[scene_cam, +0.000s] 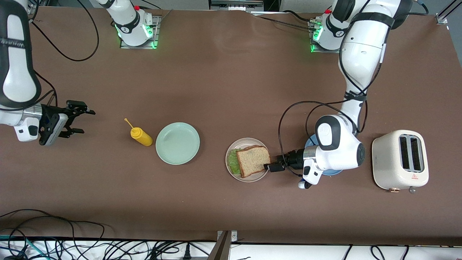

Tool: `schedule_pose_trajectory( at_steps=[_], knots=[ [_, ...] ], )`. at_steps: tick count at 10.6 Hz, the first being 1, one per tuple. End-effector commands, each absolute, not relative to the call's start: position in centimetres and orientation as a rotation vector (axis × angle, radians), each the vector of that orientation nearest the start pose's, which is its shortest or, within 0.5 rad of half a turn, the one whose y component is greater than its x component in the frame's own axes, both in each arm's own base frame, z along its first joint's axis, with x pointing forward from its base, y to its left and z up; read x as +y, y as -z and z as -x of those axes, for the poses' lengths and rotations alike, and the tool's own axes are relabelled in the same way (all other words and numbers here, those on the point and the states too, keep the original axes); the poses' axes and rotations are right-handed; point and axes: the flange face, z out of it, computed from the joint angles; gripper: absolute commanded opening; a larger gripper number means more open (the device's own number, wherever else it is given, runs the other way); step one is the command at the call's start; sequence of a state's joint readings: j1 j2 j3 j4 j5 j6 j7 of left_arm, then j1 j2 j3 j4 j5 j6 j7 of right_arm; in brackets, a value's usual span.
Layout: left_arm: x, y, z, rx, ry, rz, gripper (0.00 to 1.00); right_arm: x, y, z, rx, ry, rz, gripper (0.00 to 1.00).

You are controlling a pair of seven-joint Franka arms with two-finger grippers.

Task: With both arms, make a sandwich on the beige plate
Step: 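Open the left gripper while the right gripper withdraws to rest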

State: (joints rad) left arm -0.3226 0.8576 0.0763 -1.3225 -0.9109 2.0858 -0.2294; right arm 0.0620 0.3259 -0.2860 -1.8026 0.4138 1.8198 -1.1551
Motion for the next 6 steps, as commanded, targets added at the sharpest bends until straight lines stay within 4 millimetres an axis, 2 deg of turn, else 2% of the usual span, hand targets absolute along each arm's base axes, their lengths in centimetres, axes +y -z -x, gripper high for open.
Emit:
schedule_pose_trajectory(
  at_steps=[1, 2, 3, 5, 6],
  knots=[
    [-22.0, -24.5, -70.6, 0.49, 0.339, -2.489, 1.0, -9.5, -37.9, -59.0, -0.854, -0.141, 2.7, 1.0],
    [-21.3, -25.2, -70.5, 0.466, 0.35, -2.52, 1.0, -8.5, -39.2, -58.8, -0.809, -0.192, 2.777, 1.0],
    [-20.4, -26.0, -70.4, 0.437, 0.373, -2.554, 1.0, -6.5, -41.4, -58.6, -0.736, -0.218, 2.861, 1.0],
    [-17.7, -27.6, -70.4, 0.404, 0.394, -2.627, 1.0, -4.6, -46.4, -56.9, -0.495, -0.241, 2.983, 1.0],
    [-17.1, -27.9, -70.3, 0.381, 0.401, -2.673, 1.0, -3.8, -48.4, -55.9, -0.393, -0.255, 3.017, 1.0]
  ],
)
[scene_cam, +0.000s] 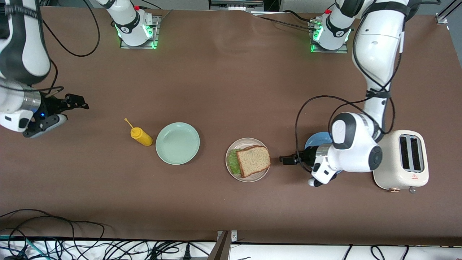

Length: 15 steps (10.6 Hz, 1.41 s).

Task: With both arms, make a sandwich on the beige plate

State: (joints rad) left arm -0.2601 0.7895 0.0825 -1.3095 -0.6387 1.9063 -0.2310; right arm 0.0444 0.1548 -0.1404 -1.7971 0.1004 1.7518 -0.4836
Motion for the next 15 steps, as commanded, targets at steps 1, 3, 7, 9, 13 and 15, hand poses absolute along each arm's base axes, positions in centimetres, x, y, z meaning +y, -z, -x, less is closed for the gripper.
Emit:
schedule_pose_trajectory(
  at_steps=[1, 3, 7, 9, 13, 15],
  knots=[
    [-16.8, -28.5, -70.1, -0.428, -0.504, 3.435, 1.0, -2.8, -49.8, -54.7, -0.279, -0.303, 3.028, 1.0],
    [-16.2, -29.1, -69.5, -0.315, -0.498, 3.333, 1.0, 0.4, -51.1, -53.7, -0.175, -0.388, 3.039, 1.0],
    [-13.9, -30.7, -68.7, -0.152, -0.488, 3.127, 1.0, 1.7, -54.9, -54.4, 0.011, -0.232, 3.124, 1.0],
    [-12.8, -31.1, -68.4, -0.079, -0.499, 3.081, 1.0, -2.3, -55.0, -55.4, 0.102, -0.087, 3.133, 1.0],
    [-8.6, -32.2, -68.4, 0.027, -0.531, 3.088, 1.0, -1.4, -56.6, -56.5, 0.115, 0.052, 3.101, 1.0],
    [-8.5, -32.2, -68.3, 0.028, -0.546, 3.08, 1.0, -0.7, -55.8, -57.2, 0.085, 0.062, 3.106, 1.0]
  ],
)
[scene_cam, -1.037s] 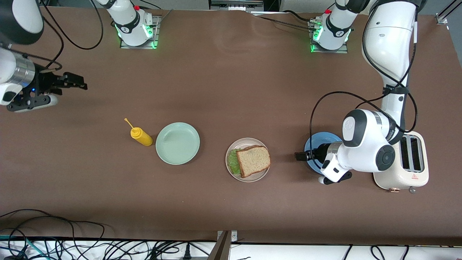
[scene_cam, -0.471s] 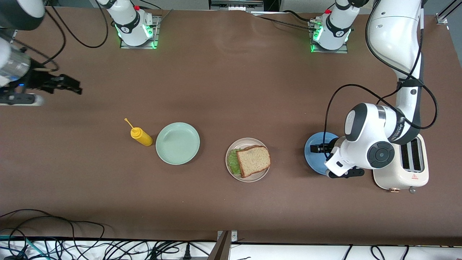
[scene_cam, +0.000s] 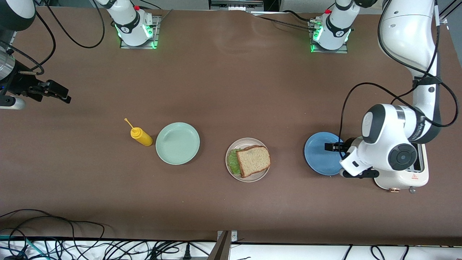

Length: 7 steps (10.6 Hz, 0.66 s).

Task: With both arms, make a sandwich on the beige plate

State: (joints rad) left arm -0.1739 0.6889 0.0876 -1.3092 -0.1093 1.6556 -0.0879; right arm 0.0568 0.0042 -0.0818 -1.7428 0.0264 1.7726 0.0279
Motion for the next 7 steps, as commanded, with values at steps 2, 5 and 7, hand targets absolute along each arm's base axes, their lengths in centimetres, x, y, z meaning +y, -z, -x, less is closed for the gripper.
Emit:
schedule_pose_trajectory(
  at_steps=[2, 5, 7],
  knots=[
    [-8.0, -32.4, -67.0, 0.02, -0.584, 3.075, 1.0, -0.5, -56.8, -56.5, 0.086, 0.035, 3.102, 1.0],
    [-7.2, -33.0, -64.7, 0.007, -0.611, 3.073, 1.0, -0.6, -59.4, -56.5, 0.086, 0.083, 3.097, 1.0],
    [-6.8, -32.1, -62.5, -0.004, -0.583, 3.084, 1.0, 0.1, -58.5, -57.0, 0.063, 0.062, 3.112, 1.0]
  ],
)
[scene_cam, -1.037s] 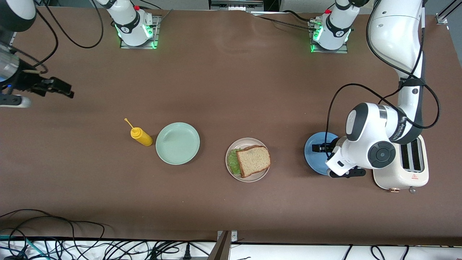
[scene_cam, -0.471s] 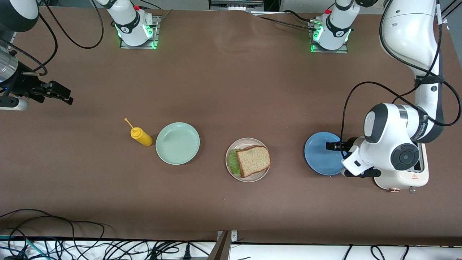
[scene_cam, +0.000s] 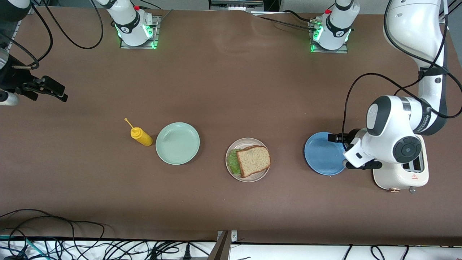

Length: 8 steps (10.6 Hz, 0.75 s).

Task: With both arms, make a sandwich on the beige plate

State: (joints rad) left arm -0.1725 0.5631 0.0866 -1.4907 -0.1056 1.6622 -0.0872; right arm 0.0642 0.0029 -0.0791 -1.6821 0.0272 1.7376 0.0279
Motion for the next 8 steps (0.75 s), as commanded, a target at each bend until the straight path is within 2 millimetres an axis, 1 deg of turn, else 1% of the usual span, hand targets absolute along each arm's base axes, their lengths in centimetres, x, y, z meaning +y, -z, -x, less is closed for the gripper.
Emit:
schedule_pose_trajectory(
  at_steps=[1, 2, 3, 4, 5, 6, 8],
  knots=[
    [-6.6, -31.2, -61.0, -0.006, -0.551, 3.093, 1.0, 1.2, -59.2, -57.2, 0.029, 0.074, 3.126, 1.0],
    [-6.4, -29.7, -59.0, -0.009, -0.507, 3.103, 1.0, 0.7, -59.4, -57.2, 0.043, 0.076, 3.125, 1.0],
    [-6.1, -28.3, -57.4, -0.017, -0.446, 3.117, 1.0, 1.5, -59.3, -57.1, 0.018, 0.058, 3.137, 1.0],
    [-5.7, -26.5, -56.0, -0.026, -0.393, 3.125, 1.0, 0.3, -58.8, -56.8, 0.066, 0.002, 3.126, 1.0],
    [-5.5, -25.4, -55.3, -0.031, -0.355, 3.129, 1.0, 0.3, -58.3, -56.7, 0.074, -0.036, 3.124, 1.0],
    [-5.5, -25.1, -55.2, -0.031, -0.347, 3.13, 1.0, 0.1, -58.4, -56.8, 0.086, -0.028, 3.101, 1.0],
    [-5.4, -25.8, -55.2, -0.038, -0.333, 3.133, 1.0, 0.2, -58.5, -56.8, 0.084, -0.028, 3.093, 1.0]
  ],
)
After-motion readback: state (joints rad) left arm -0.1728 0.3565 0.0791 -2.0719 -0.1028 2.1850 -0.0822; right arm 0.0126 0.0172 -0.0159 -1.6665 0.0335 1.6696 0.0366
